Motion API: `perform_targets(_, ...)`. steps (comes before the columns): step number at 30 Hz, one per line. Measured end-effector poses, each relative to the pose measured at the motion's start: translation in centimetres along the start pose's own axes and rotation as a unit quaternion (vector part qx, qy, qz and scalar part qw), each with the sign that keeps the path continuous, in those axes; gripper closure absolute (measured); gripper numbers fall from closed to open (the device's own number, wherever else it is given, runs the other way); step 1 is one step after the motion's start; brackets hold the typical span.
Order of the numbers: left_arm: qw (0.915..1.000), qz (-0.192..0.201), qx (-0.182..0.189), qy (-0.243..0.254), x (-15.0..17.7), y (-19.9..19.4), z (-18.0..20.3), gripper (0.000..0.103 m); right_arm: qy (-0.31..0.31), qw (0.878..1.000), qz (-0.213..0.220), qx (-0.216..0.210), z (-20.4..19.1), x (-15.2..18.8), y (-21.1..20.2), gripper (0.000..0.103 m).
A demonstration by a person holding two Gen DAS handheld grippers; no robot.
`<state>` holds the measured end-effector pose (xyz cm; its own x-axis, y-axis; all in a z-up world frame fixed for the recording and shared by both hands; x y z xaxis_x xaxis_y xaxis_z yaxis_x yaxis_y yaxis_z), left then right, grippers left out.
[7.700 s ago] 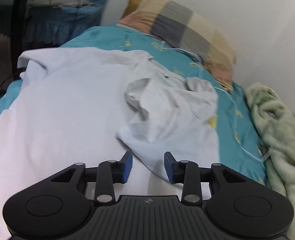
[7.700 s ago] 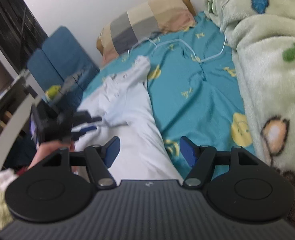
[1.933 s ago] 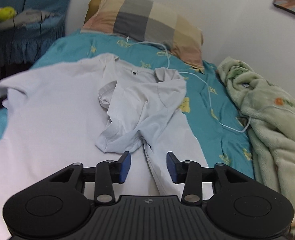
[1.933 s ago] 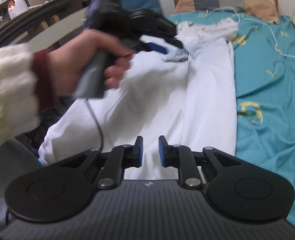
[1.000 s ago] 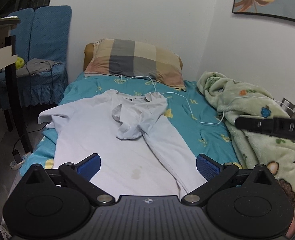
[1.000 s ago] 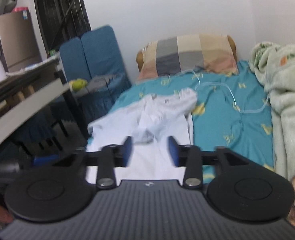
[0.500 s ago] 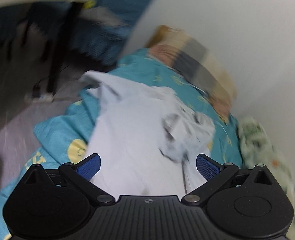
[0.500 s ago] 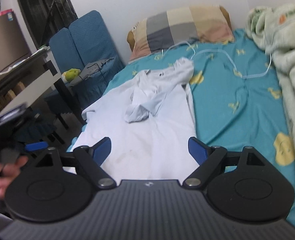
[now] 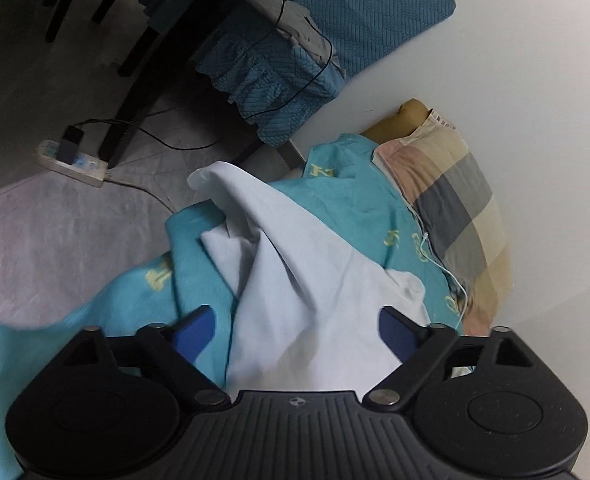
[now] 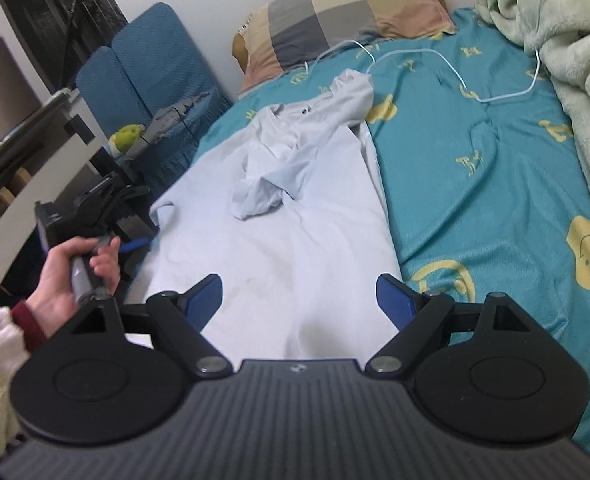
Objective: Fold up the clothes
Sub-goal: 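Grasp the side edge with the left gripper and fold it over the middle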
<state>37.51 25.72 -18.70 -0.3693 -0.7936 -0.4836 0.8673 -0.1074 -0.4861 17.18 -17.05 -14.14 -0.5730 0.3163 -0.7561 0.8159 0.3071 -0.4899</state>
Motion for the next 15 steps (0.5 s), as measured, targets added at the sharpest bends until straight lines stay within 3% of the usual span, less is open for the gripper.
perform_targets(4, 0.9999, 0.001, 0.014, -0.003, -0.3, 2.6, -0.9, 0.027, 0.008, 1.0, -0.01, 0.008, 0.3, 0.3, 1.6, 0.017)
perform_targets(5, 0.9998, 0.004, 0.017, -0.002, -0.5, 3.1, -0.9, 0.032, 0.009, 1.0, -0.012, 0.009, 0.3, 0.3, 1.9, 0.017)
perform_targets(7, 0.9997, 0.01, 0.023, 0.002, -0.8, 4.2, -1.0, 0.053, 0.011, 1.0, -0.015, 0.012, 0.3, 0.4, 2.3, 0.017)
perform_targets(9, 0.9996, 0.012, 0.023, 0.008, -0.8, 4.7, -0.8, 0.08, 0.013, 1.0, -0.019, 0.014, 0.2, 0.5, 2.8, 0.017)
perform_targets(11, 0.9991, 0.02, 0.024, 0.027, -0.7, 4.6, -0.3, 0.092, 0.014, 1.0, -0.022, 0.016, 0.2, 0.6, 3.3, 0.017)
perform_targets(15, 0.9917, 0.052, 0.038, 0.111, -1.1, 3.1, 3.3, 0.096, 0.018, 0.999, -0.019, 0.021, 0.1, 0.4, 3.4, 0.017)
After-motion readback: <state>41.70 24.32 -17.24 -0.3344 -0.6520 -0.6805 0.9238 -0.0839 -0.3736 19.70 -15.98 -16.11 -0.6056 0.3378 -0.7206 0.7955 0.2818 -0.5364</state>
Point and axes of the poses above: each gripper's, at about its wrist camera, not at the fingertips, and y roughly the way its jaws point, z to its right, x to its underside, the point moved 6 cm from there along y, roughly the way its jaws point, and after that the axes turned 9 degrees about z, right-handed, at the moved point
